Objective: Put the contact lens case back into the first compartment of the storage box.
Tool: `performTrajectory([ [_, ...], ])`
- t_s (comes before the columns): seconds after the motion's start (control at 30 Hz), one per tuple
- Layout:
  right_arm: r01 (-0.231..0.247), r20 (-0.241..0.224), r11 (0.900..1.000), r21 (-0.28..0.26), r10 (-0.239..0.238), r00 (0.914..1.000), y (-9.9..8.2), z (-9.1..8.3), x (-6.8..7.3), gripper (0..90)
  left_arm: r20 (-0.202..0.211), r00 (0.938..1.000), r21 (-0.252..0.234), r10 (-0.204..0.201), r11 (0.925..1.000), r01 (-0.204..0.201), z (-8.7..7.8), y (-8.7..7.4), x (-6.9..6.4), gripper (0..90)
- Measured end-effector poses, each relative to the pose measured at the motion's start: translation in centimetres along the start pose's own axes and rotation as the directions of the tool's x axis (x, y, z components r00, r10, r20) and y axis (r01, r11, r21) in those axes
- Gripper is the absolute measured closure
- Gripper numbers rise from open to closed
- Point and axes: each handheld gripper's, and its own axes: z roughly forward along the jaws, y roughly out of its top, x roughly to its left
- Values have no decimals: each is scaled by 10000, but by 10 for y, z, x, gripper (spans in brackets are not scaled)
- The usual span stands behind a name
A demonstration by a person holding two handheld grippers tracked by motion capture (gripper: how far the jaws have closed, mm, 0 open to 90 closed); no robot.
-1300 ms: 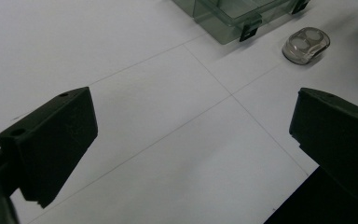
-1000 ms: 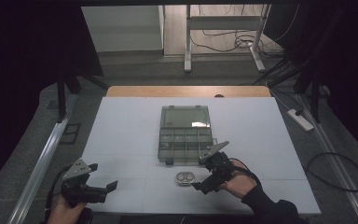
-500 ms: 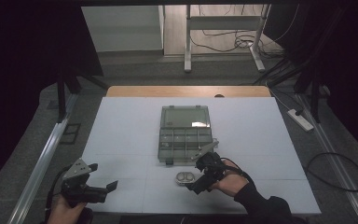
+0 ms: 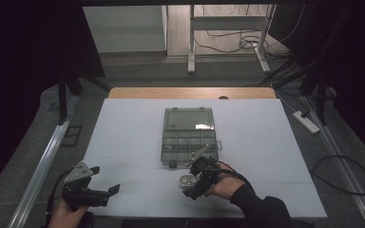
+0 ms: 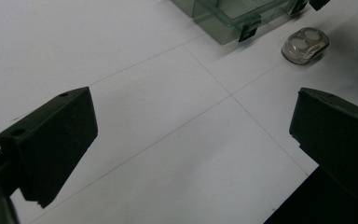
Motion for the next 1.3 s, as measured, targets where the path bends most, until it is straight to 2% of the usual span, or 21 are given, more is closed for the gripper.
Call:
performTrajectory([
  [0.3, 275, 48, 9980, 577, -278, 9996, 4, 16, -1, 0, 10, 10000, -8, 3, 10000, -3, 0, 0, 0, 7],
  [0.53, 393, 313, 9945, 973, -425, 9986, 7, 27, -4, 0, 15, 10000, -13, 0, 10000, 0, 0, 0, 0, 8],
  [0.77, 557, 586, 9925, 1091, -624, 9963, 7, 34, -10, 13, 21, 10000, -6, 26, 10000, -26, 0, 0, 0, 8],
  [0.87, 725, 620, 9910, 1123, -798, 9949, 7, 36, -10, 25, 21, 10000, -8, 33, 10000, -33, 0, 0, 0, 8],
  [0.9, 946, 753, 9887, 1161, -1037, 9918, 6, 36, -9, 40, 22, 10000, -14, 31, 10000, -31, 0, 0, 0, 8],
  [0.97, 1005, 729, 9886, 1120, -1090, 9914, 6, 36, -8, 56, 22, 10000, -12, 32, 10000, -32, 0, 0, 0, 8],
  [1.07, 1289, 619, 9868, 980, -1354, 9889, 5, 32, -8, 177, 21, 10000, -7, 38, 10000, -38, 0, 0, 0, 8],
  [1.1, 1363, 536, 9867, 881, -1413, 9885, 5, 29, -8, 273, 4, 10000, -2, 44, 10000, -44, 0, 0, 0, 8],
  [1.13, 1424, 461, 9862, 843, -1466, 9881, 5, 28, -8, 314, 1, 10000, 1, 48, 10000, -48, 0, 0, 0, 8],
  [1.17, 1424, 461, 9862, 843, -1466, 9881, 5, 28, -8, 314, 1, 10000, 1, 48, 10000, -48, 0, 0, 0, 8],
  [1.23, 1558, 362, 9848, 768, -1589, 9866, 5, 26, -8, 409, -1, 10000, 4, 53, 10000, -53, 0, 0, 0, 8],
  [1.3, 1668, 330, 9828, 788, -1698, 9849, 5, 25, -7, 432, -5, 10000, 7, 54, 10000, -54, 0, 0, 0, 8],
])
